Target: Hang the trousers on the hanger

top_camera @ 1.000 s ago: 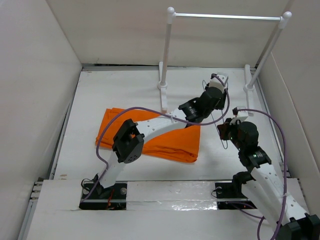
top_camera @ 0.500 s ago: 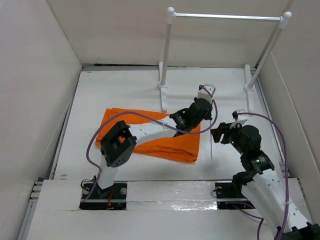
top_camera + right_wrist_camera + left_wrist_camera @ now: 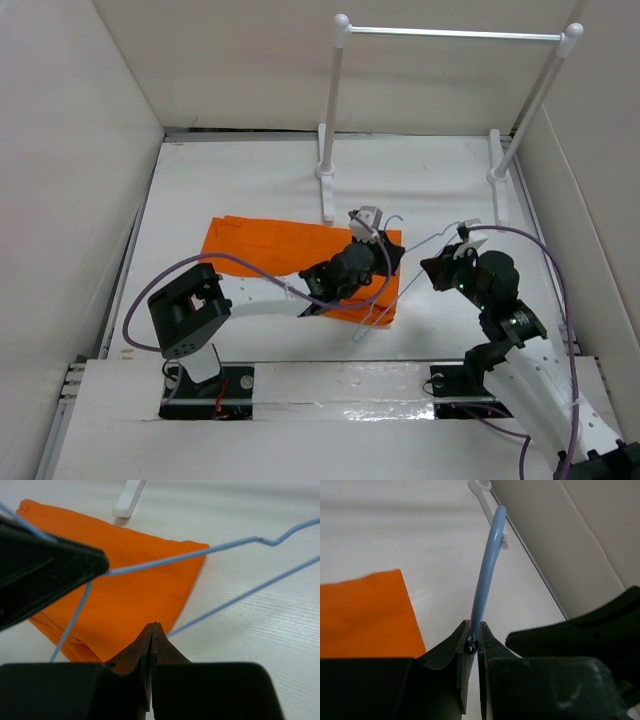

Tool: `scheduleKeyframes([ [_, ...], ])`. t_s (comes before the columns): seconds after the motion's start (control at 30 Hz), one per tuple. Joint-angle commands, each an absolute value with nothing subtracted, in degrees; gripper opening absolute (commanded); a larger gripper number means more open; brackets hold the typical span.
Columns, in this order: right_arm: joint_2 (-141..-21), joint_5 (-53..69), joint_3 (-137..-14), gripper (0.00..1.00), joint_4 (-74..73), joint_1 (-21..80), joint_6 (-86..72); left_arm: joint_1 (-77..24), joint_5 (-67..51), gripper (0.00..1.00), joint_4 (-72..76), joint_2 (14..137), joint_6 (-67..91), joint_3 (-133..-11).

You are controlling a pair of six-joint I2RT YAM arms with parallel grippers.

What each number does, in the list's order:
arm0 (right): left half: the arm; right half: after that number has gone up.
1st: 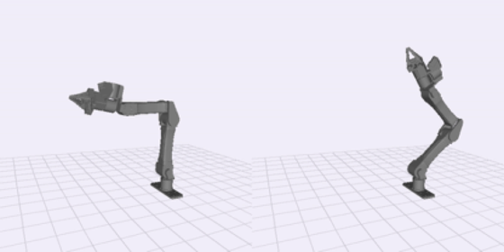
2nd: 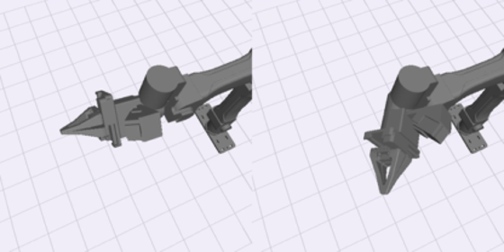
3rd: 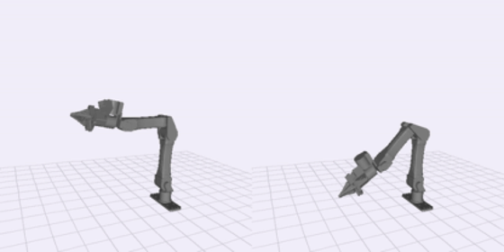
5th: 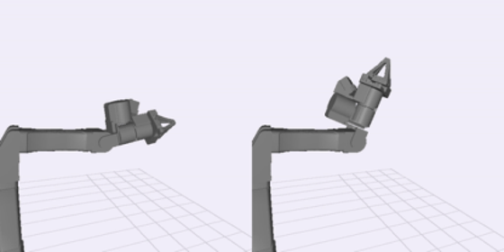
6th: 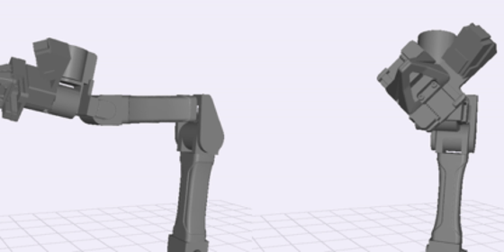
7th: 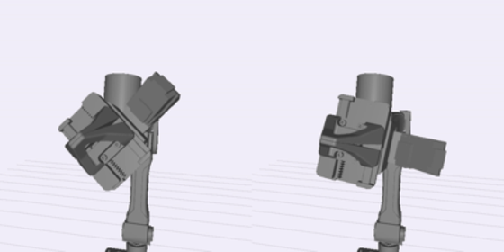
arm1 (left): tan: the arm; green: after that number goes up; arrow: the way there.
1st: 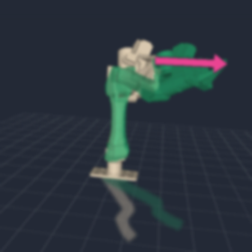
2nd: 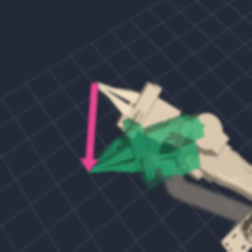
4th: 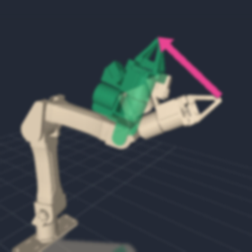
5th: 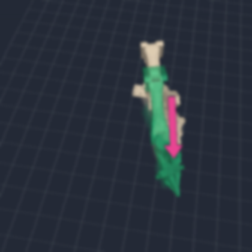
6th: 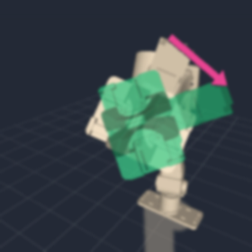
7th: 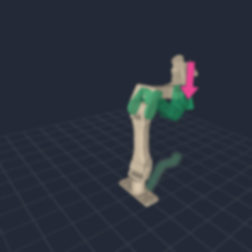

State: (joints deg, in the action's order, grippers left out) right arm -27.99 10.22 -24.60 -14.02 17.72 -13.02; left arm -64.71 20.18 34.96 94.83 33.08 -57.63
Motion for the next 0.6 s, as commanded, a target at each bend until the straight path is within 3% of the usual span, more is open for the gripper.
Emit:
scheduleKeyframes([
  [0.0, -32.51, 14.84, -22.42, 0.0, -7.4, 18.54, -13.45, -65.91, 21.62, 0.0, 46.83, 92.46, 42.61, -50.38],
  [0.17, -36.38, 15.38, -20.13, 0.0, -3.52, 18.54, -14.06, -68.46, 27.76, 0.0, 53.42, 93.95, 50.52, -42.81],
  [0.4, -40.6, 15.73, -15.92, 0.33, 4.54, 18.54, -15.9, -70.58, 37.61, 0.0, 55.03, 98.34, 58.17, -42.01],
  [0.47, -43.49, 15.91, -13.63, 0.38, 7.81, 18.54, -16.79, -70.58, 38.85, 0.0, 56.24, 100.44, 59.06, -42.8],
  [0.57, -49.82, 16.52, -14.06, 0.38, 10.72, 19.07, -16.09, -70.58, 39.63, 0.0, 55.64, 103.0, 59.33, -44.64],
])
